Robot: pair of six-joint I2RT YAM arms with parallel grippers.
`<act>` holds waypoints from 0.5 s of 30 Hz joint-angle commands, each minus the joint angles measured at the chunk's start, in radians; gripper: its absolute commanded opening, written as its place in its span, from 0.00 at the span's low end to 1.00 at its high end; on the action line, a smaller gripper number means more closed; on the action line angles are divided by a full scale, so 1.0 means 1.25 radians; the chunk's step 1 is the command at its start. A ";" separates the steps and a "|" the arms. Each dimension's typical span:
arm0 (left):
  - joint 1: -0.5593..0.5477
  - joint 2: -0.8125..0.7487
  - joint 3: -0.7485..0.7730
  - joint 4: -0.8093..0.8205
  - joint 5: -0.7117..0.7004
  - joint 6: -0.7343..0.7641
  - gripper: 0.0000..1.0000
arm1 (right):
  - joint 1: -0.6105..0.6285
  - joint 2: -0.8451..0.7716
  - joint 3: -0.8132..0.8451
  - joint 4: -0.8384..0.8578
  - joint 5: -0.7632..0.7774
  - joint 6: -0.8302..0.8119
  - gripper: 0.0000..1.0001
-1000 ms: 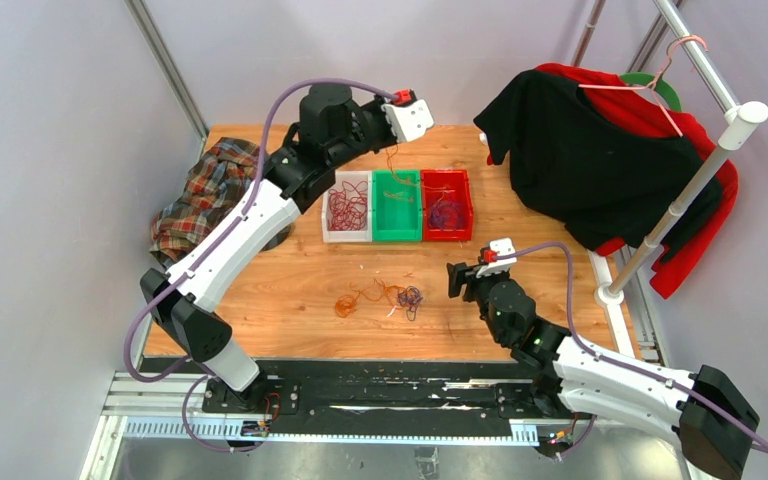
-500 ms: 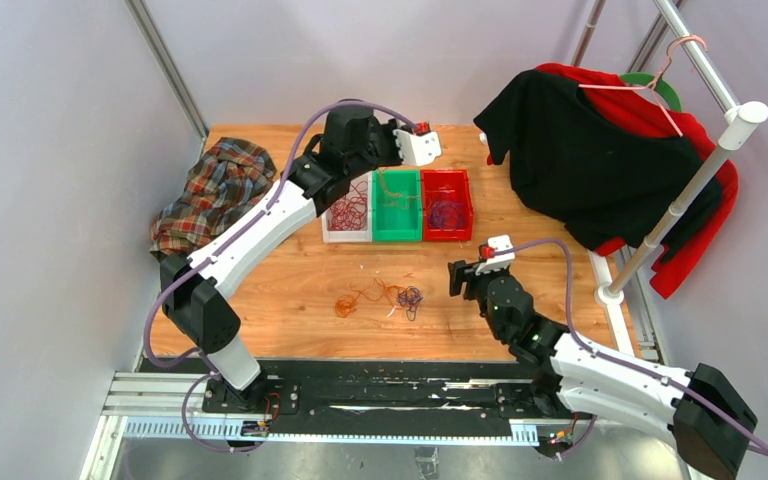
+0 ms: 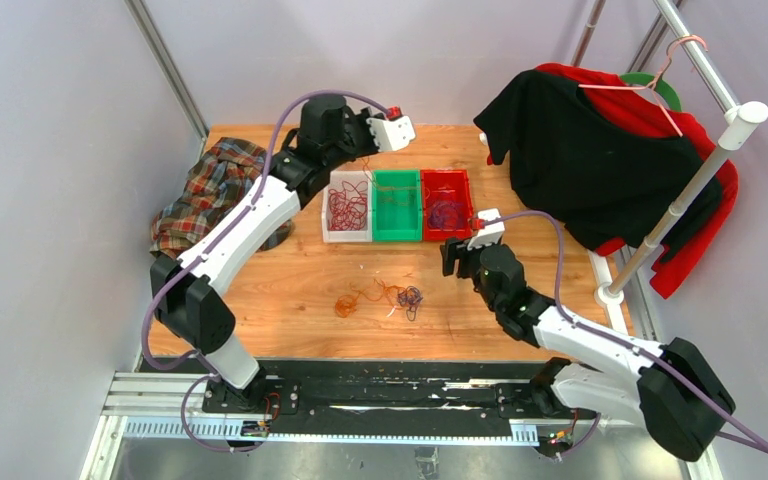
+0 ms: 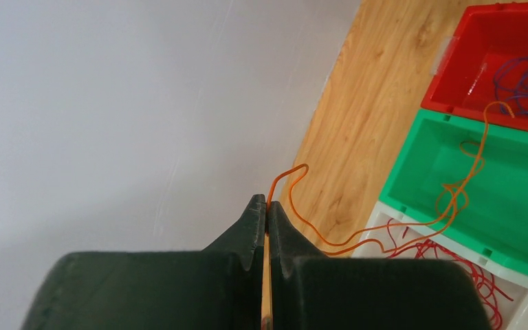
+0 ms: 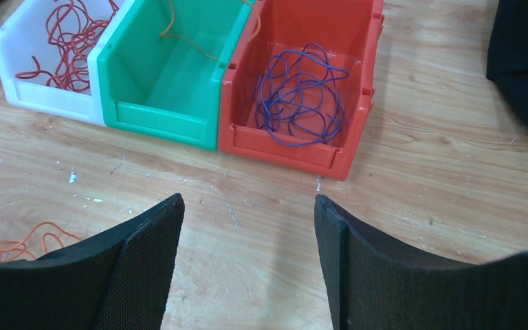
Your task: Untangle the cables
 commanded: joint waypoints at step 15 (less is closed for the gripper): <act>0.046 -0.068 -0.029 0.032 0.071 -0.034 0.01 | -0.059 0.118 0.071 0.056 -0.106 -0.003 0.70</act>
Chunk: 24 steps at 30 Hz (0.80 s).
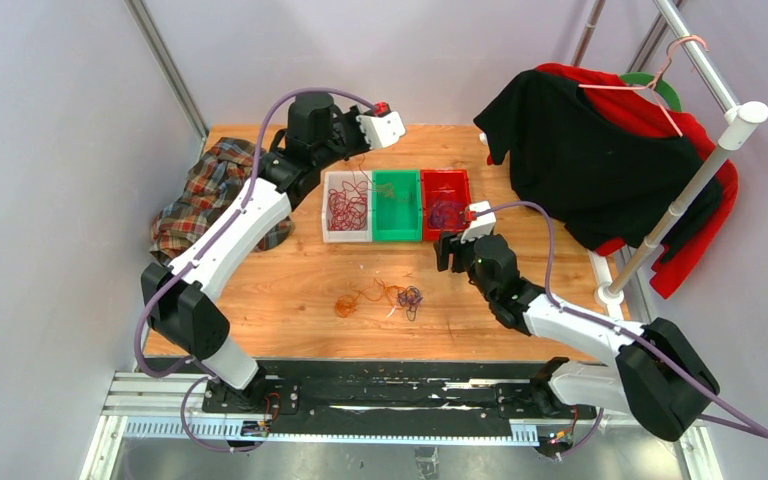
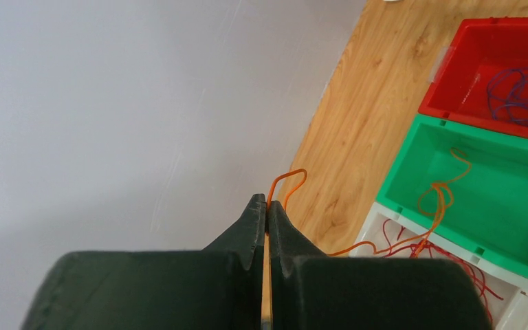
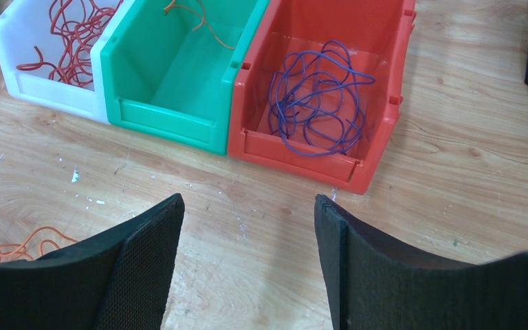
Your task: Untangle the cables
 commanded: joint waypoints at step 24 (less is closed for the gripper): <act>-0.074 0.125 0.096 -0.067 0.145 -0.153 0.00 | -0.049 0.043 0.041 0.168 -0.071 0.004 0.77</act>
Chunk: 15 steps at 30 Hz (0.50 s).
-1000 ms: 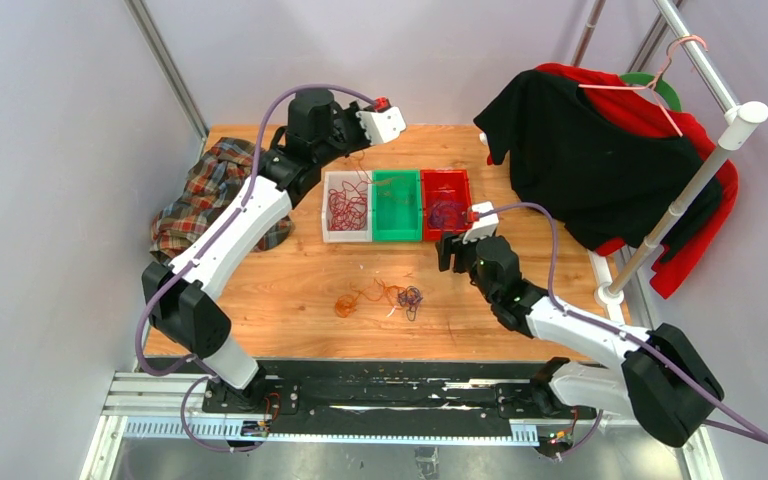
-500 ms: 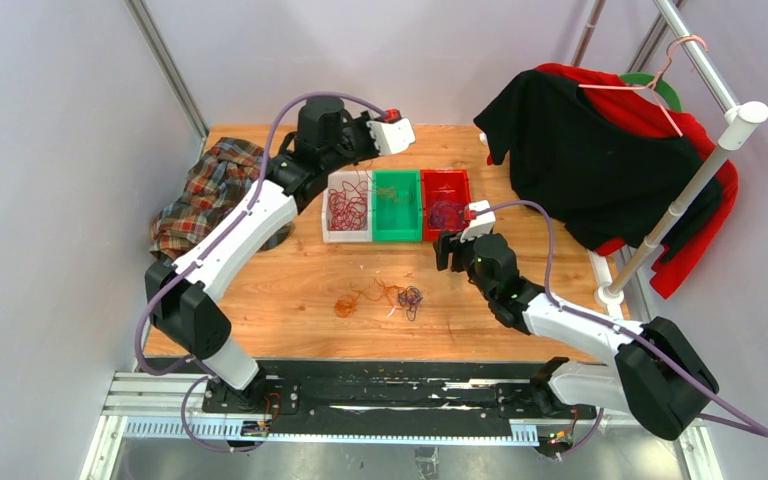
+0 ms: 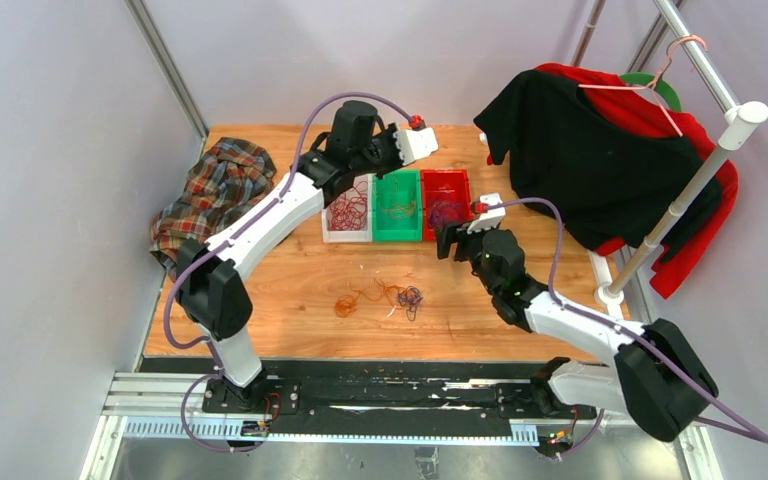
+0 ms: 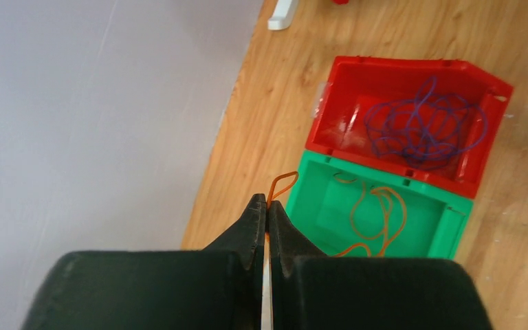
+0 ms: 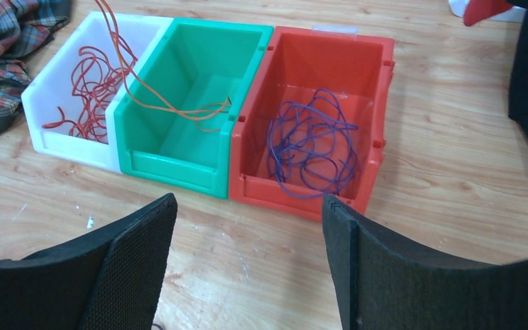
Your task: Untangle the cables
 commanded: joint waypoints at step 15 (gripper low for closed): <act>0.051 0.100 0.007 0.016 0.134 -0.090 0.00 | -0.014 0.175 0.074 0.268 -0.082 -0.016 0.76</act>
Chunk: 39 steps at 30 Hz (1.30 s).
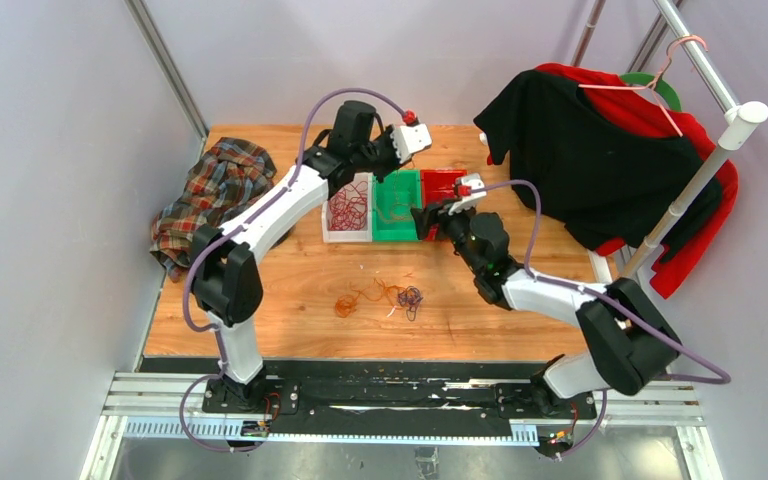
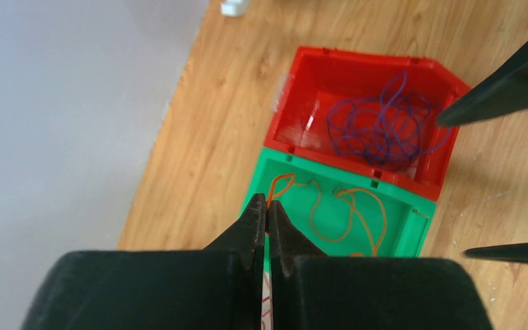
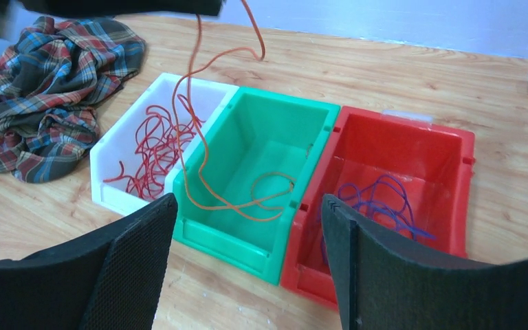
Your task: Untangle the cables
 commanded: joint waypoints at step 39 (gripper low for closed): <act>0.018 0.173 0.142 -0.215 -0.150 0.019 0.93 | -0.009 -0.417 -0.317 -0.151 0.124 0.059 0.69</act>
